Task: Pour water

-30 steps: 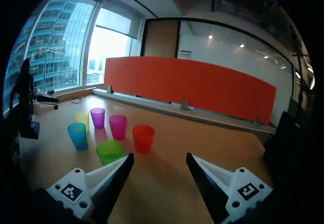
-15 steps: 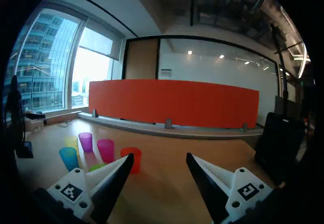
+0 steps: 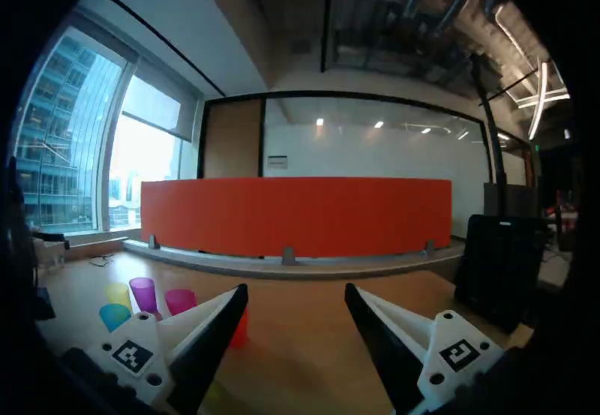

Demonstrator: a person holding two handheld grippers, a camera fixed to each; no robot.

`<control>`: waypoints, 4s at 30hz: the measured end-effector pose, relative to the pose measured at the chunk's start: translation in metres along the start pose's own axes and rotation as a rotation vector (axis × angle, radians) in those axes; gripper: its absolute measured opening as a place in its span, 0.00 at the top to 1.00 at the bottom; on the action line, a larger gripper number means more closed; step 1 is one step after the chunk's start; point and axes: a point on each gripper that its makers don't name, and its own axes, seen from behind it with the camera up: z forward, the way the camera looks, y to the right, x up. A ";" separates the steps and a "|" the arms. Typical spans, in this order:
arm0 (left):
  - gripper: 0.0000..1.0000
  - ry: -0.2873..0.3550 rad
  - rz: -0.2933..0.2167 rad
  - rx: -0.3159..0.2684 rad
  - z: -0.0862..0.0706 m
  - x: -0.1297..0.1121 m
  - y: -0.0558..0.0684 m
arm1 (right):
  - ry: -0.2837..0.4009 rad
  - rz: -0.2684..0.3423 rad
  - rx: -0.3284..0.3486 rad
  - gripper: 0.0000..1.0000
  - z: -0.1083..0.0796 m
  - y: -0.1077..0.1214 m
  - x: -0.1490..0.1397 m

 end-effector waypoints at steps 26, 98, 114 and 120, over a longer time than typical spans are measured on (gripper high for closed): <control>0.03 0.021 0.041 0.074 0.004 -0.011 -0.004 | 0.031 0.026 -0.078 0.00 -0.016 0.014 -0.006; 0.03 -0.013 0.009 0.078 0.000 -0.064 -0.039 | 0.030 -0.002 -0.062 0.00 -0.024 -0.005 0.002; 0.03 -0.014 0.009 0.079 0.000 -0.065 -0.039 | 0.059 -0.017 -0.040 0.00 -0.029 0.000 -0.001; 0.03 -0.014 0.009 0.079 0.000 -0.064 -0.039 | 0.067 0.014 -0.036 0.00 -0.028 0.003 -0.003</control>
